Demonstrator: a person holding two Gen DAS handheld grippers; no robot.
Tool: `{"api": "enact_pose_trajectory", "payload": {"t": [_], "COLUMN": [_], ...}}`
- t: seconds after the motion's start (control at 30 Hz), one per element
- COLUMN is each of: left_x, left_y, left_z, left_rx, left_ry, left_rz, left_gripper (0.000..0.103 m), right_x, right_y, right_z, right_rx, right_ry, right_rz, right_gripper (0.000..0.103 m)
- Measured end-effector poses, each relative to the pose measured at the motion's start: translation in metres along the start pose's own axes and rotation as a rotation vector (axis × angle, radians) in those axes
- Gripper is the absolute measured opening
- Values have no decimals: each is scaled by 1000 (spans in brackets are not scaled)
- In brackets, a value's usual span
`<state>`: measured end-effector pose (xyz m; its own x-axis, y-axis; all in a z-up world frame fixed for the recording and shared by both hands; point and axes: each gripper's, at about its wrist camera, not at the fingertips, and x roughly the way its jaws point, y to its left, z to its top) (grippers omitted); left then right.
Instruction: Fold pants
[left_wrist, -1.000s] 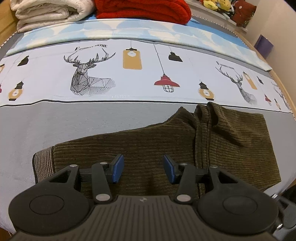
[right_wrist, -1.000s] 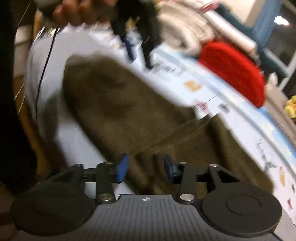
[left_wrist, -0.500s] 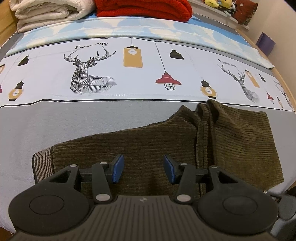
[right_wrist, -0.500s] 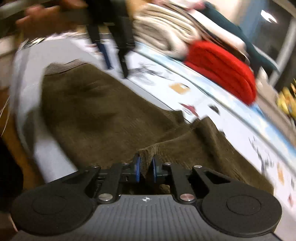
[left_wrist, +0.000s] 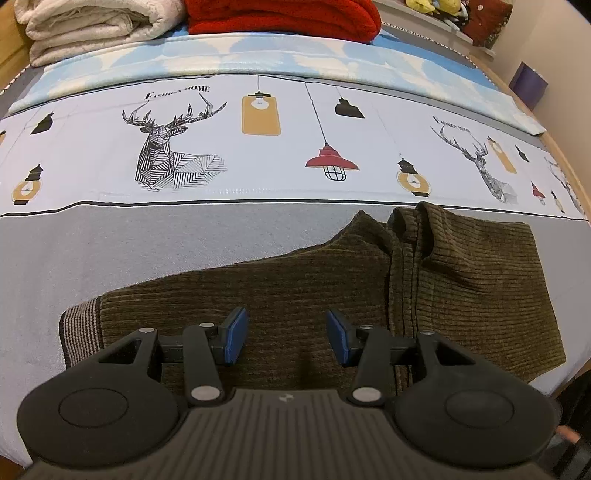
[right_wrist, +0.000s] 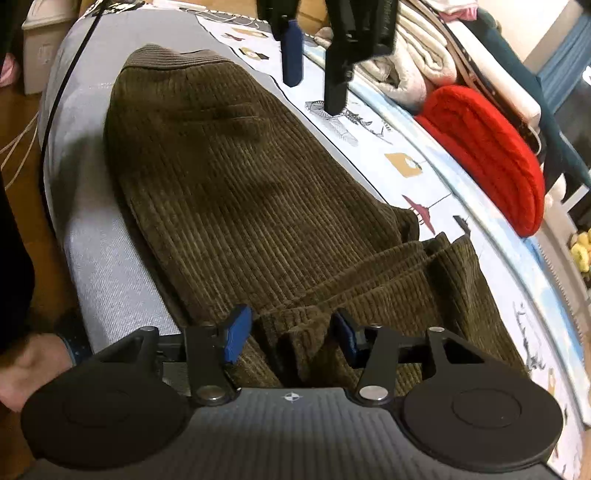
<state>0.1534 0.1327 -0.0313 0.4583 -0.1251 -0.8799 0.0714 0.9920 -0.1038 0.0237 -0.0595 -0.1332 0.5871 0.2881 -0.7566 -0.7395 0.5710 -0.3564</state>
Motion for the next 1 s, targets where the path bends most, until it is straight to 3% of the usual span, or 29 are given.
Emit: {"api": "enact_pose_trajectory", "payload": {"t": [0.1,0.23,0.3,0.4,0.47,0.57,0.63,0.67,0.73,0.83,0.93,1.0], "left_x": [-1,-1,-1,-1,0,1,3,4,6,11,18,24], "left_y": [2,5,7,6,1,-9,-16,-19,-26,-40,-64,-84], "left_z": [0,1,1,2,2,2,2,3,7,13,18,20], "left_rx": [-5,-10,-12,-20,-10,13,27,34,42,52,98,135], "left_ry": [-6,-8,-7,-7,-3,7,9,9,9,11,17,26], "left_rz": [-3,-1,4,7,8,2,-3,-7,-9,-19,-41,-56], "left_gripper": [52,52,52,52,52,52,52,52,52,52,52,52], "right_x": [-16,-75,-105,-115,-89,-43,-51,-60,-78,-108,-121,-114], "right_y": [-28,-75,-79,-57,-29,13,29,25,7,-32,-71,-100], "right_z": [6,26,30,20,1,-31,-42,-40,-36,-40,-61,-86], "right_rx": [60,199,217,193,132,-69,-188,-186,-100,63,241,397], "right_ry": [-28,-150,-222,-279,-229,-18,-51,-46,-59,-110,-79,-2], "right_rz": [0,-129,-187,-224,-139,22,-17,3,46,23,-74,-160], "right_gripper": [18,18,18,18,20,22,28,30,32,43,43,43]}}
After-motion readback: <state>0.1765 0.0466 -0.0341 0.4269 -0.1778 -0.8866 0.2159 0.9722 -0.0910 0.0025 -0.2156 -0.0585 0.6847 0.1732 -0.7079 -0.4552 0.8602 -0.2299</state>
